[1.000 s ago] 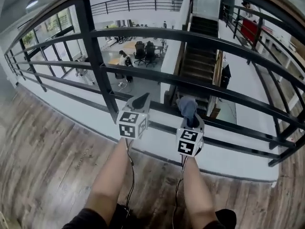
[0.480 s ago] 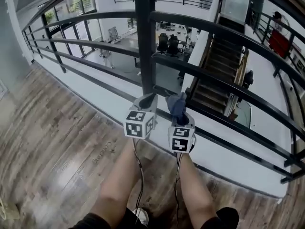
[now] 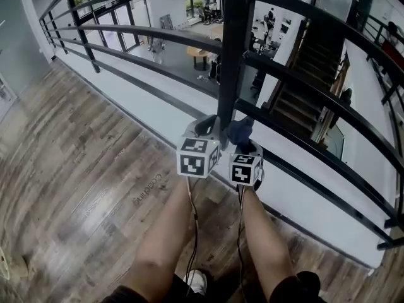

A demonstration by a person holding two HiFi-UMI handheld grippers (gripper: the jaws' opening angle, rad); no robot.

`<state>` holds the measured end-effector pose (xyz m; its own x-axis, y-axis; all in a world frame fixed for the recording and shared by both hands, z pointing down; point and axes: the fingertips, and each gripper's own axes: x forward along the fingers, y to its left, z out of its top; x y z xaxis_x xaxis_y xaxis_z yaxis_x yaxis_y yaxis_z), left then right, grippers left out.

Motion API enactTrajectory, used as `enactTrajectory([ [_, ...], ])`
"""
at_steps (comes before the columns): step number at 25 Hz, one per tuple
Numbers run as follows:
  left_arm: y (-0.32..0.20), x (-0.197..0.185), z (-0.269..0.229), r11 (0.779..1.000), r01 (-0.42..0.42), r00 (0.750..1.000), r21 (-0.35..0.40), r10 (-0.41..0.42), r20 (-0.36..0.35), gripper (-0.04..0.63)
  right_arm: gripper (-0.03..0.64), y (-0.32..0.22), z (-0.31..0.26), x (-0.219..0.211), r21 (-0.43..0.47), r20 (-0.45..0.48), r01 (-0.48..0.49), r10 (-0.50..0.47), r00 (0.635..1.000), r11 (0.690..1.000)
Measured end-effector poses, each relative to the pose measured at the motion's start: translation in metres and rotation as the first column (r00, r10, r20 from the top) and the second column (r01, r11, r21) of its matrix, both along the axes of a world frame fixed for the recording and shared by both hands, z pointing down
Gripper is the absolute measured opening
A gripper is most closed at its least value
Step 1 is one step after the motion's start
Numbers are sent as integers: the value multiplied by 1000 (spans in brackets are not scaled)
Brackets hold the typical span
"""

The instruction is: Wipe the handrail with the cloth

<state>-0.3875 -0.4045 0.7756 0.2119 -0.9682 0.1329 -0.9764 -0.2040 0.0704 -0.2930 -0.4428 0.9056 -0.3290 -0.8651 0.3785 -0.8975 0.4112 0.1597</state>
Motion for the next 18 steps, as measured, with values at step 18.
enactTrajectory([
  [18,-15,49,16,996,-63,998,-57,64,12,3,54,-12,27,88,-41,-57,-164,162,985,986],
])
